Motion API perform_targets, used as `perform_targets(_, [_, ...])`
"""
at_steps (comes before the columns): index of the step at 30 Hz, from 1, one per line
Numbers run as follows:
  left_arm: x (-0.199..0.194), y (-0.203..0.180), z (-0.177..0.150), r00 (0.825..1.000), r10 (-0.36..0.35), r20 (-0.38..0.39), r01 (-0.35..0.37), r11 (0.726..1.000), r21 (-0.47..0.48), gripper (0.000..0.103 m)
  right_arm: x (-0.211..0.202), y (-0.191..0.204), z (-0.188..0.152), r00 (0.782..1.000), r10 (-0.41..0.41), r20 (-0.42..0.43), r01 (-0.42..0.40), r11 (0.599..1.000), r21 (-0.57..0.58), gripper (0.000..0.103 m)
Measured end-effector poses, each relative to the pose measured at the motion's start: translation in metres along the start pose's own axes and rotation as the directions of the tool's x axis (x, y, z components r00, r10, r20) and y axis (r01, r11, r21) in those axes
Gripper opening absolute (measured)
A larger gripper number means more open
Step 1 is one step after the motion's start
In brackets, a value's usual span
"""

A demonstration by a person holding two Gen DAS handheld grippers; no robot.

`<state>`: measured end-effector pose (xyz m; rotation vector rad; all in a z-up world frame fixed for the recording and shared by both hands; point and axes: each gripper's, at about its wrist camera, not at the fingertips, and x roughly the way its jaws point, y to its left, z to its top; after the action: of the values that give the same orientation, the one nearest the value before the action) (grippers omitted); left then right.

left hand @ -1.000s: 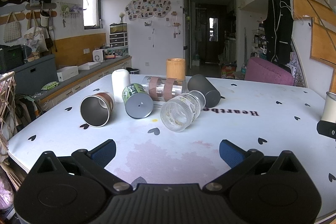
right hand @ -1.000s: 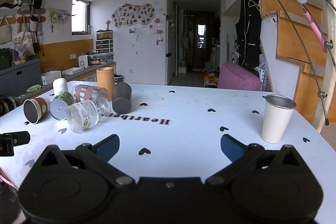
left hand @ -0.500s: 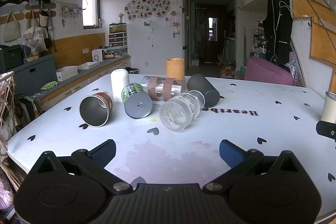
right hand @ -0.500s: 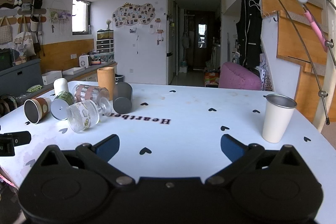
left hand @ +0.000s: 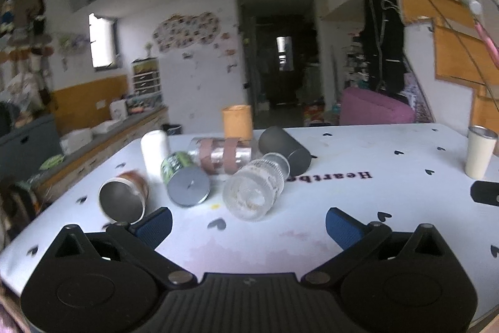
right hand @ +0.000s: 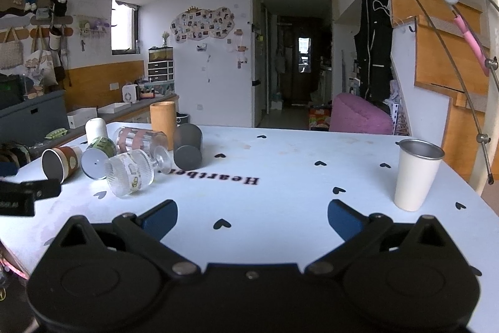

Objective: Flip cup upright
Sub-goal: 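Reach the left tool to the clear ribbed goblet and grasp its bowl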

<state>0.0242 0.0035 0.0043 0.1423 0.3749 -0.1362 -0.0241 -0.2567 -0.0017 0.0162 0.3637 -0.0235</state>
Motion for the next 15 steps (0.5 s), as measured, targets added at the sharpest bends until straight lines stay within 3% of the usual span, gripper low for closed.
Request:
perform_targets(8, [0.039, 0.011, 0.016, 0.992, -0.129, 0.018, 0.126, 0.985, 0.12, 0.103, -0.001, 0.002, -0.002, 1.0, 0.013, -0.002, -0.013, 1.0, 0.005, 0.103])
perform_targets(10, [0.052, 0.009, 0.022, 0.983, -0.181, 0.028, 0.174, 0.969, 0.175, 0.103, -0.001, 0.003, -0.003, 1.0, 0.018, -0.004, -0.018, 1.0, 0.006, 0.103])
perform_targets(15, [0.084, 0.0, 0.033, 0.973, -0.231, 0.011, 0.217, 0.929, 0.299, 0.103, -0.001, 0.002, -0.006, 1.0, 0.028, -0.007, -0.028, 1.0, 0.007, 0.103])
